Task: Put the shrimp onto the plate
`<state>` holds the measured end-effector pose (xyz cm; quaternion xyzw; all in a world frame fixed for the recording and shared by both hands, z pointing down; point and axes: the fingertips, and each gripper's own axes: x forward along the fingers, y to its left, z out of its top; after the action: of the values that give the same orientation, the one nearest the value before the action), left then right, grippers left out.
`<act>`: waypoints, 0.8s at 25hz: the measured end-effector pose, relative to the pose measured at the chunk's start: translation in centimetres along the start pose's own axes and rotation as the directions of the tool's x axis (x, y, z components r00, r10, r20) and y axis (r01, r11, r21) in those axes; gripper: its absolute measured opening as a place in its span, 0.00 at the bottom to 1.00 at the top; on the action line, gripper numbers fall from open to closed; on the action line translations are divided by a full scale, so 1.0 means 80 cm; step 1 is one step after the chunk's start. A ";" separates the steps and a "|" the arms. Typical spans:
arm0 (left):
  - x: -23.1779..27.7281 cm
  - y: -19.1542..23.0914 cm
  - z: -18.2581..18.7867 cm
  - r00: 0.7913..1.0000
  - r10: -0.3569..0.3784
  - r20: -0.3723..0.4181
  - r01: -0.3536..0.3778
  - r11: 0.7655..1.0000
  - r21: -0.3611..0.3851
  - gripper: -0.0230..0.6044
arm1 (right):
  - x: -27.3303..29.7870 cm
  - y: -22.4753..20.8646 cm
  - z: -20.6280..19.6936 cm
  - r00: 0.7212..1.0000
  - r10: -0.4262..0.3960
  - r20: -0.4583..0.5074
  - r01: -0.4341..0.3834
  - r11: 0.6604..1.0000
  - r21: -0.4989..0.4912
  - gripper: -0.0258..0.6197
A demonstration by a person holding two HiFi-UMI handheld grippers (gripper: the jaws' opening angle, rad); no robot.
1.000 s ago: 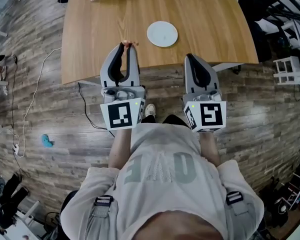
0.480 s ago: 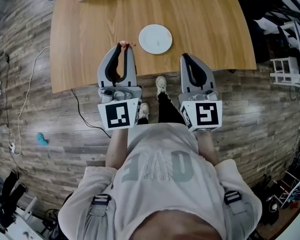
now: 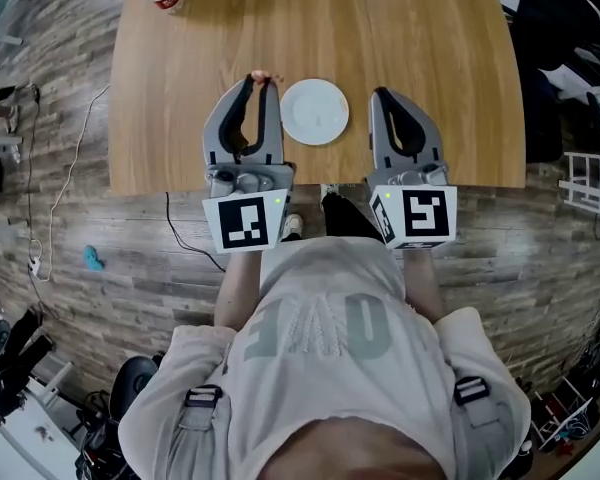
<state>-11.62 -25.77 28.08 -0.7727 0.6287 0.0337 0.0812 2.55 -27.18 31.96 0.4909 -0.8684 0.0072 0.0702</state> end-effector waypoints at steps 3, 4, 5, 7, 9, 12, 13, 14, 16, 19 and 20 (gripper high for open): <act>0.024 -0.009 -0.005 1.000 0.001 -0.024 -0.001 1.000 0.018 0.14 | 0.017 -0.020 -0.003 1.000 0.018 -0.008 -0.018 1.000 0.017 0.07; 0.033 -0.011 -0.005 1.000 0.003 -0.028 -0.002 1.000 0.029 0.14 | 0.023 -0.027 -0.004 1.000 0.024 -0.013 -0.024 0.999 0.022 0.07; 0.042 -0.012 -0.004 1.000 0.007 -0.027 -0.006 0.999 0.039 0.14 | 0.030 -0.033 -0.005 0.999 0.030 -0.018 -0.030 0.999 0.024 0.07; 0.057 -0.012 -0.001 1.000 0.023 -0.021 -0.022 0.999 0.048 0.14 | 0.043 -0.043 -0.006 0.999 0.047 -0.022 -0.046 0.999 0.027 0.07; 0.067 -0.011 0.001 0.999 0.042 -0.012 -0.042 0.998 0.052 0.14 | 0.051 -0.049 -0.006 0.997 0.071 -0.019 -0.070 0.997 0.027 0.07; 0.078 -0.008 0.001 0.998 0.063 -0.009 -0.063 0.996 0.060 0.14 | 0.060 -0.055 -0.008 0.995 0.099 -0.020 -0.099 0.995 0.019 0.07; 0.079 -0.007 -0.002 0.998 0.066 -0.017 -0.064 0.996 0.060 0.14 | 0.062 -0.055 -0.010 0.995 0.102 -0.022 -0.101 0.995 0.020 0.07; 0.080 -0.006 -0.007 0.997 0.065 -0.031 -0.063 0.996 0.057 0.14 | 0.063 -0.055 -0.011 0.994 0.102 -0.024 -0.102 0.995 0.024 0.07; 0.083 -0.003 -0.015 0.997 0.062 -0.056 -0.060 0.997 0.045 0.14 | 0.066 -0.056 -0.011 0.995 0.099 -0.026 -0.099 0.995 0.029 0.07; 0.093 0.002 -0.017 0.996 0.049 -0.068 -0.046 0.998 0.045 0.14 | 0.072 -0.059 -0.007 0.996 0.082 -0.026 -0.081 0.996 0.029 0.07; 0.097 0.003 -0.015 0.997 0.044 -0.063 -0.041 0.998 0.042 0.14 | 0.074 -0.059 -0.006 0.997 0.074 -0.024 -0.073 0.997 0.032 0.07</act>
<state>-10.33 -33.50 28.02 -0.7580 0.6478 -0.0023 0.0761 3.63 -34.61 32.90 0.4594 -0.8847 0.0293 0.0733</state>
